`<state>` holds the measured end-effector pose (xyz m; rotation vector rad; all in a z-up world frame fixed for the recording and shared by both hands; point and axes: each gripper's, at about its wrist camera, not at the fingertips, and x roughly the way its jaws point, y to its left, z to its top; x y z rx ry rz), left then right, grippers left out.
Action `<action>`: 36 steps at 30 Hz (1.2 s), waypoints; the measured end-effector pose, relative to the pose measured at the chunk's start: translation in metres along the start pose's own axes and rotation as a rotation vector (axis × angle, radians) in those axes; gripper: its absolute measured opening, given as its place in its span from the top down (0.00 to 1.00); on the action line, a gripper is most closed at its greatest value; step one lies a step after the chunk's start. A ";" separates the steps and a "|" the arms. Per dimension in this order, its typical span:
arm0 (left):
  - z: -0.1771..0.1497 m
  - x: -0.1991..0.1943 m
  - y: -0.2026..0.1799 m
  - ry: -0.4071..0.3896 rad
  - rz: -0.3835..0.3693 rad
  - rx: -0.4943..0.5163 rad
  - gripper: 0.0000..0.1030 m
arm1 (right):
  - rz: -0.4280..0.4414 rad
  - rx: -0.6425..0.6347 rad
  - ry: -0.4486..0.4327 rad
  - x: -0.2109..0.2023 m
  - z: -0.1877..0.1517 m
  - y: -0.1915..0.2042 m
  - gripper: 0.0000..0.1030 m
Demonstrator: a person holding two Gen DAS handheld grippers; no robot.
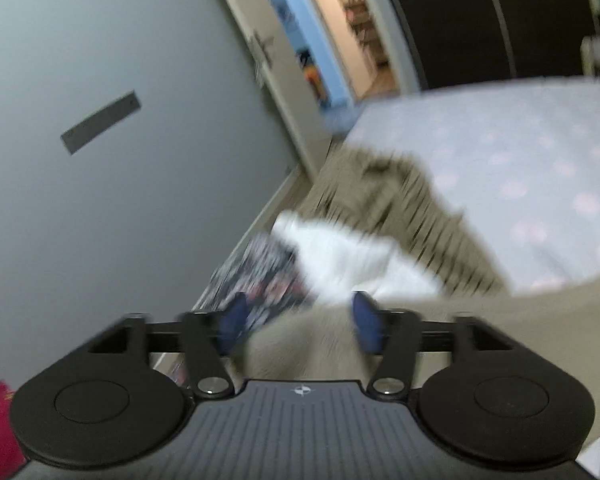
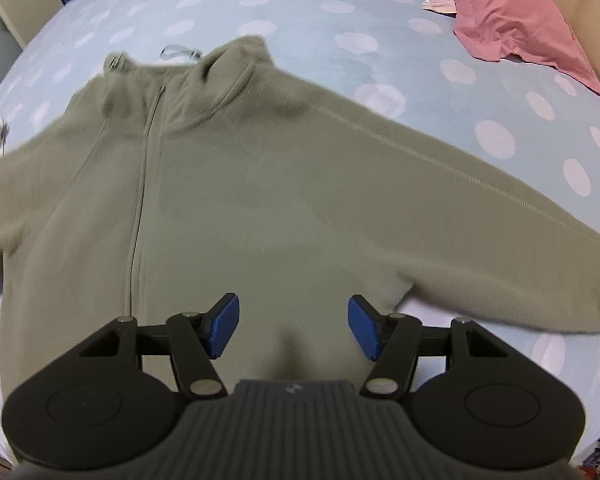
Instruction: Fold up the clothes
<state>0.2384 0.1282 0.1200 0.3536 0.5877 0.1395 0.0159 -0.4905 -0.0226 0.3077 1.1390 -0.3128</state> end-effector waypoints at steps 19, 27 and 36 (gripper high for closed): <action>0.075 0.065 -0.332 0.175 -0.776 -0.047 0.40 | 0.155 0.089 -0.141 0.067 0.167 -0.009 0.35; 0.072 0.130 -0.409 0.300 -0.852 -0.224 0.40 | 0.228 0.108 -0.181 0.123 0.221 0.018 0.33; 0.047 0.170 -0.448 0.402 -0.846 -0.240 0.74 | 0.196 0.219 -0.148 0.178 0.243 0.030 0.54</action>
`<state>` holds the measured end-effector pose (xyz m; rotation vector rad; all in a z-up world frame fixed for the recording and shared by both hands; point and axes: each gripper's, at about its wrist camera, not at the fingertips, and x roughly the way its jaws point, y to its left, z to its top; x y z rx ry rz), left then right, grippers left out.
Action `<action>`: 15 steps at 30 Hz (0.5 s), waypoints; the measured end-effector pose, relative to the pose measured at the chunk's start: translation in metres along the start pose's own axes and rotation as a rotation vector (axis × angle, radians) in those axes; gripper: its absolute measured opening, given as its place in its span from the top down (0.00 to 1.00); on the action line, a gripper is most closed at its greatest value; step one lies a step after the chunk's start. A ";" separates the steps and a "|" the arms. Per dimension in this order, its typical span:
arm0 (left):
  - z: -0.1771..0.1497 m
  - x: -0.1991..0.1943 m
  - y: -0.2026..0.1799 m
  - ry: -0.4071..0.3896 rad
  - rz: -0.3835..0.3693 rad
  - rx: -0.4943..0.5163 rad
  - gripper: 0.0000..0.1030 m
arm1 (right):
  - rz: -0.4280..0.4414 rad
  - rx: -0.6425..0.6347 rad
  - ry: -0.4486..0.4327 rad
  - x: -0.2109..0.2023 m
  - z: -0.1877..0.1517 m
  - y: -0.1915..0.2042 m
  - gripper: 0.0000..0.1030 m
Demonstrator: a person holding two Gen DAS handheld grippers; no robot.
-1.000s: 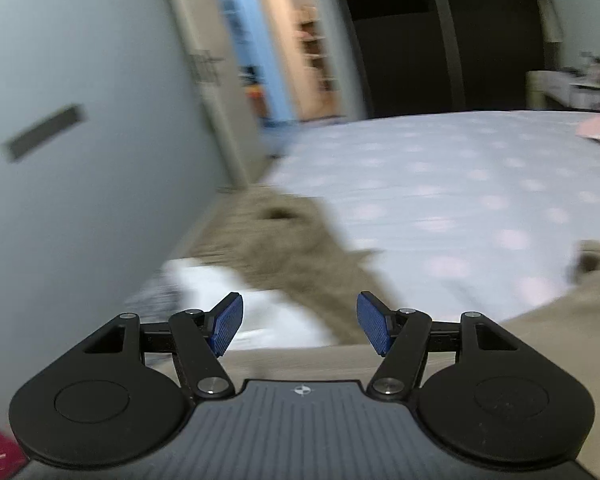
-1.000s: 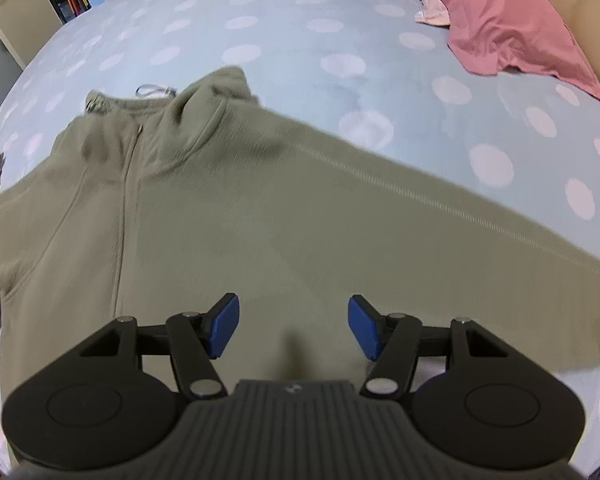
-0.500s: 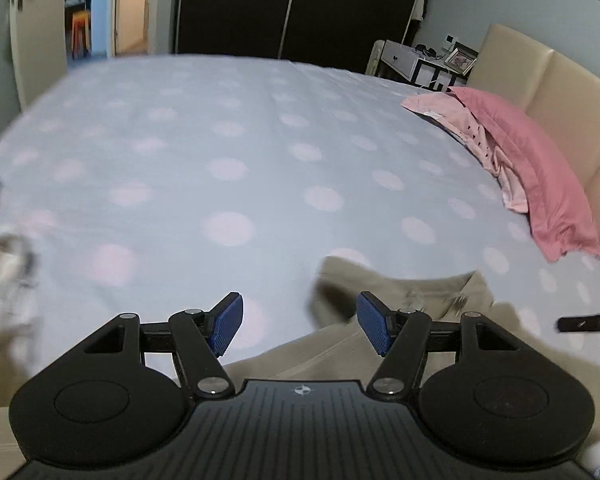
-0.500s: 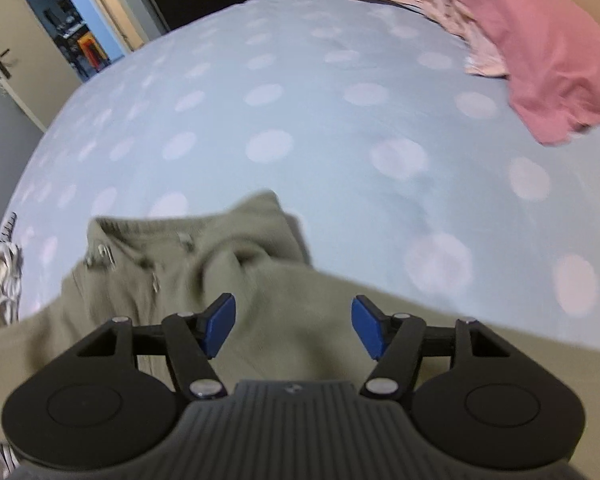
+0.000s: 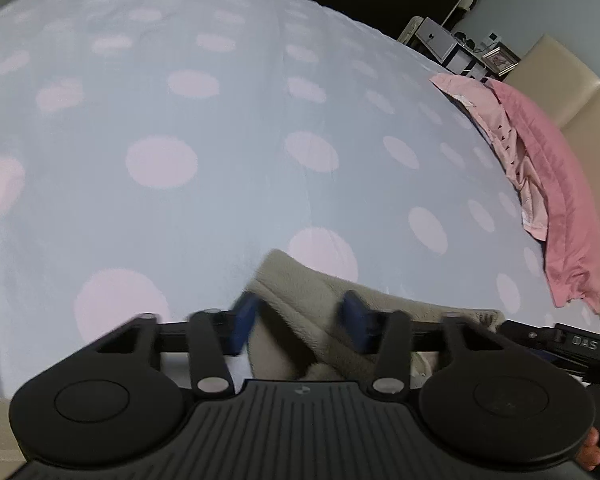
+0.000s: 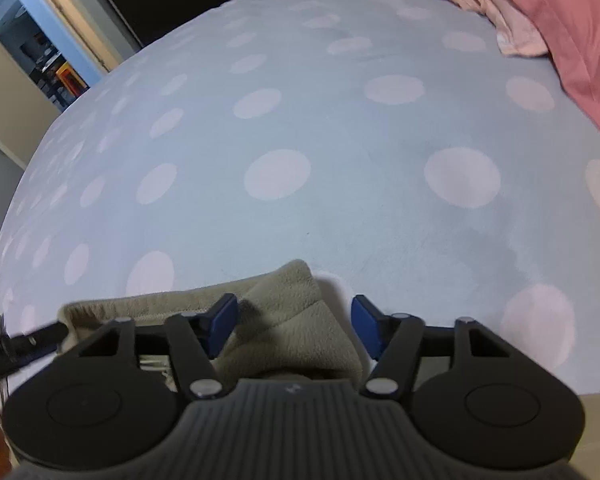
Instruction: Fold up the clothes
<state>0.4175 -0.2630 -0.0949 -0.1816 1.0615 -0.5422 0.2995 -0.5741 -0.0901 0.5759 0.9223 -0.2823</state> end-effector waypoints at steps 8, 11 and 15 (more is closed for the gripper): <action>0.000 -0.044 -0.016 -0.108 -0.039 0.100 0.91 | 0.032 -0.100 -0.094 -0.038 -0.006 0.010 0.90; -0.007 -0.082 -0.029 -0.164 -0.064 0.194 0.91 | 0.082 -0.171 -0.164 -0.080 -0.013 0.017 0.90; -0.037 -0.135 -0.037 -0.222 -0.094 0.355 0.91 | 0.132 -0.361 -0.241 -0.142 -0.048 0.024 0.90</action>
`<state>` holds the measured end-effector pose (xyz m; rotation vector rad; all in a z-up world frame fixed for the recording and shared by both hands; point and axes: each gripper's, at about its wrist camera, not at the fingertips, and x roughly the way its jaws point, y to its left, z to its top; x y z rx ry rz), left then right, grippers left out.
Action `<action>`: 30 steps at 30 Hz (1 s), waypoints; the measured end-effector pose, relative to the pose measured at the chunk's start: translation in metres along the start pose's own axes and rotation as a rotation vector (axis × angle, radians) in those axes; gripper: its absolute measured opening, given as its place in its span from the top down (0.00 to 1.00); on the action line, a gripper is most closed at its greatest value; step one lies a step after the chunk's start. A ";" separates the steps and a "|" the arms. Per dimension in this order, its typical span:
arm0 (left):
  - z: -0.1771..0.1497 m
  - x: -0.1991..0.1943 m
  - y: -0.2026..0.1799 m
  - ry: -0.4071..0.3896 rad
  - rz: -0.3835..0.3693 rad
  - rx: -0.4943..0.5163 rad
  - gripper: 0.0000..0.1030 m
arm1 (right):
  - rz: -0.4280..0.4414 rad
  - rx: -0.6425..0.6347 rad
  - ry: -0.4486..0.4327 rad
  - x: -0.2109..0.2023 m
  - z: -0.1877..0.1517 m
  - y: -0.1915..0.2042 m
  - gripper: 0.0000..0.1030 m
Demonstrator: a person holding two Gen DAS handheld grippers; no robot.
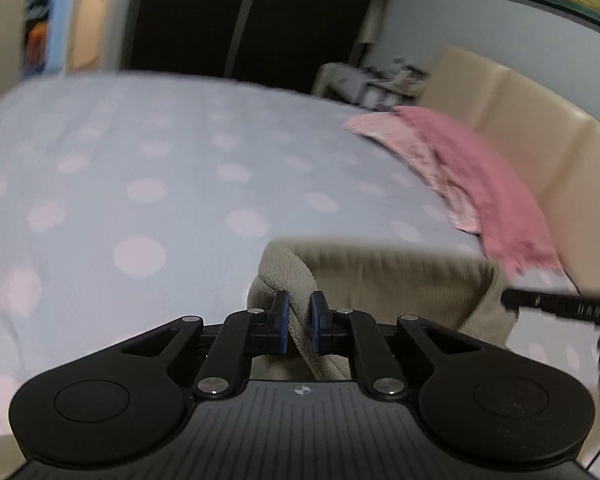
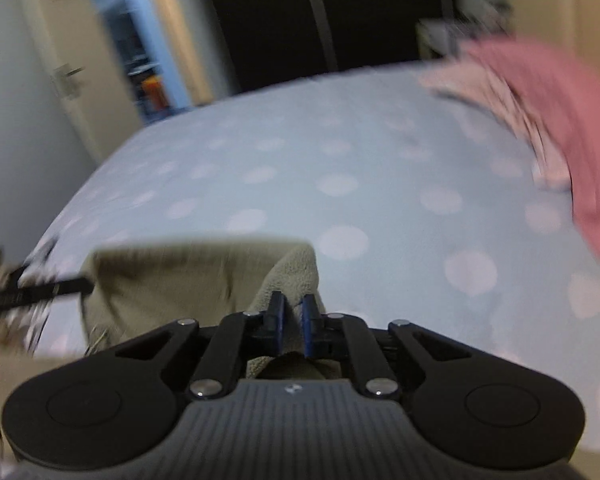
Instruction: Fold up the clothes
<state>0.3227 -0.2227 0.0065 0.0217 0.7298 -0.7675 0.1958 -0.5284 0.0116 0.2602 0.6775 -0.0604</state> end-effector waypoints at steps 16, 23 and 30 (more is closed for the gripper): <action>-0.146 -0.036 -0.007 0.230 0.096 0.091 0.96 | -0.006 -0.206 0.298 -0.039 -0.155 0.027 0.94; -0.113 -0.080 -0.006 0.090 0.127 0.100 0.56 | 0.015 -0.147 0.163 -0.079 -0.127 0.025 0.70; -0.065 -0.074 -0.013 -0.025 0.168 0.110 0.56 | -0.058 -0.090 0.115 -0.081 -0.080 0.024 0.63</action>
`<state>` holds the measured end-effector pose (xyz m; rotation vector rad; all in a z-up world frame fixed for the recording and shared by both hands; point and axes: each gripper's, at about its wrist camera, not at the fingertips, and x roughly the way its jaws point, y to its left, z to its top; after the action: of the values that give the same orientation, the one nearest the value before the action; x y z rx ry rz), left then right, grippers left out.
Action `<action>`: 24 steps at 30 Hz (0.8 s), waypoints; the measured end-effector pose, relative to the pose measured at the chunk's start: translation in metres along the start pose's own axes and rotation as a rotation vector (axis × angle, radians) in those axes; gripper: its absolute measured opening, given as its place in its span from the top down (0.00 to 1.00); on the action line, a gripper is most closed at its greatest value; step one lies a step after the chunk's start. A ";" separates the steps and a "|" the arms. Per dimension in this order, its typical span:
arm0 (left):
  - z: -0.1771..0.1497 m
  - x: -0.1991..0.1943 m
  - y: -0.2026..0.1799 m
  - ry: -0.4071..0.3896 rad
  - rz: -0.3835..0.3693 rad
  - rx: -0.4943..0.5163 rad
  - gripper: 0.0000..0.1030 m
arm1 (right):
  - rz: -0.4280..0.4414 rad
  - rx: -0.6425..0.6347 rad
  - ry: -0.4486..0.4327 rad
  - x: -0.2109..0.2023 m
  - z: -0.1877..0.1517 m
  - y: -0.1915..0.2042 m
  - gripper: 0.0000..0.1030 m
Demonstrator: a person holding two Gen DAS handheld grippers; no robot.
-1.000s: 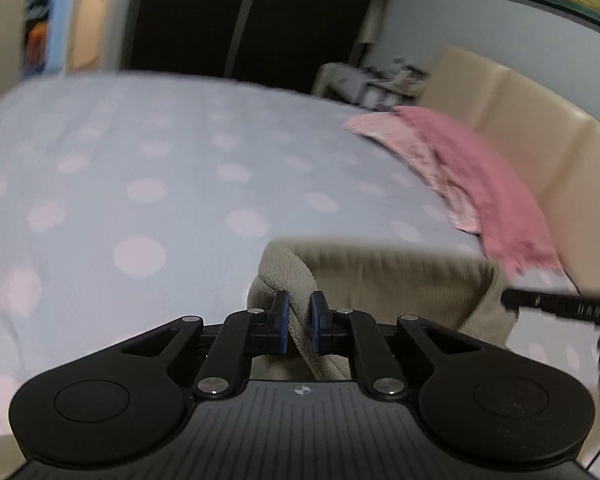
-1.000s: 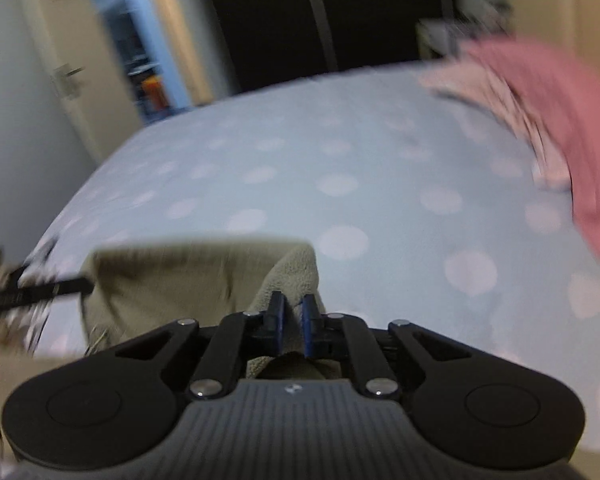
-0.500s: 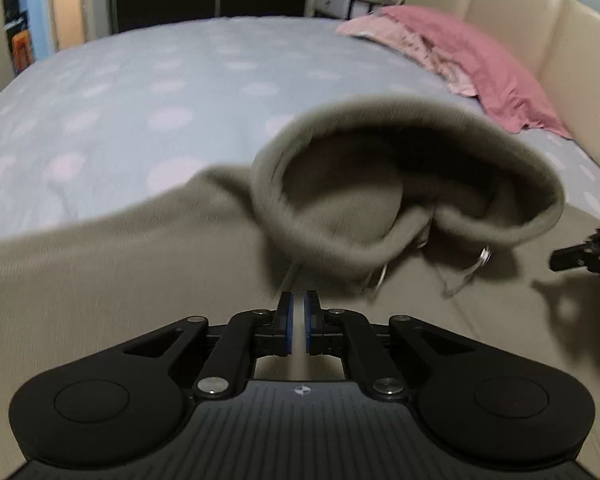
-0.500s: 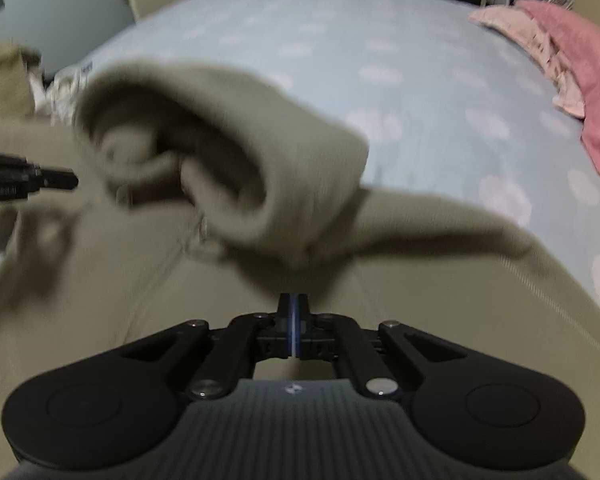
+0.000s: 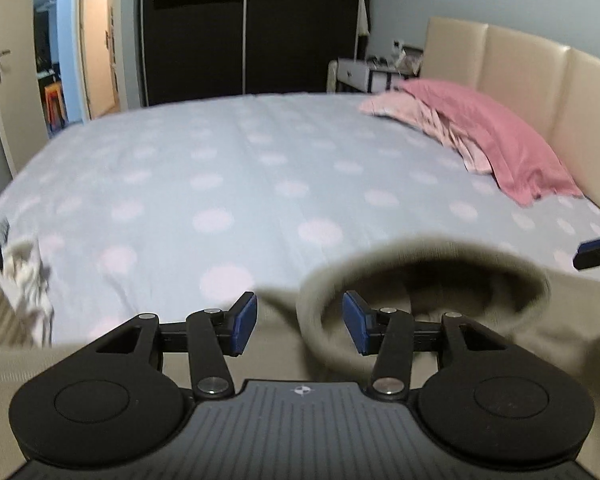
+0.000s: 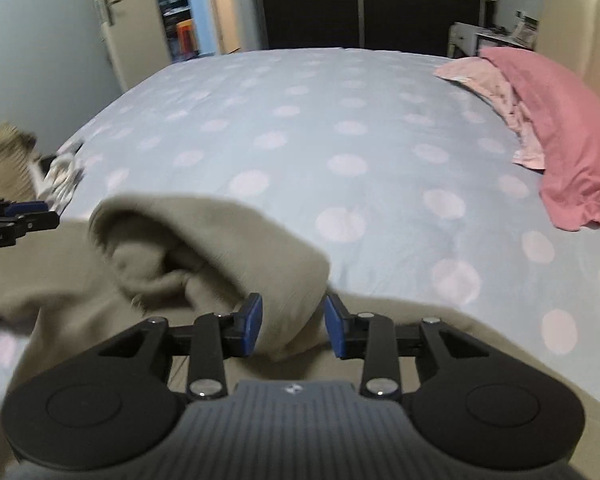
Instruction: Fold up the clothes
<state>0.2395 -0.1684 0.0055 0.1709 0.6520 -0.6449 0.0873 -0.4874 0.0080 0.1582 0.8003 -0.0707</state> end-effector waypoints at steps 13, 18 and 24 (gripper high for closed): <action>0.018 0.095 -0.004 0.172 -0.108 -0.064 0.60 | 0.049 0.143 0.097 0.086 0.024 -0.005 0.52; -0.032 0.107 -0.016 0.260 -0.130 0.084 0.60 | 0.039 0.137 0.208 0.113 -0.013 -0.017 0.44; -0.061 0.106 -0.017 0.278 -0.130 0.085 0.55 | 0.055 0.154 0.253 0.123 -0.038 -0.023 0.35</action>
<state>0.2630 -0.2142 -0.1066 0.3026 0.9090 -0.7828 0.1431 -0.5042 -0.1094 0.3398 1.0428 -0.0617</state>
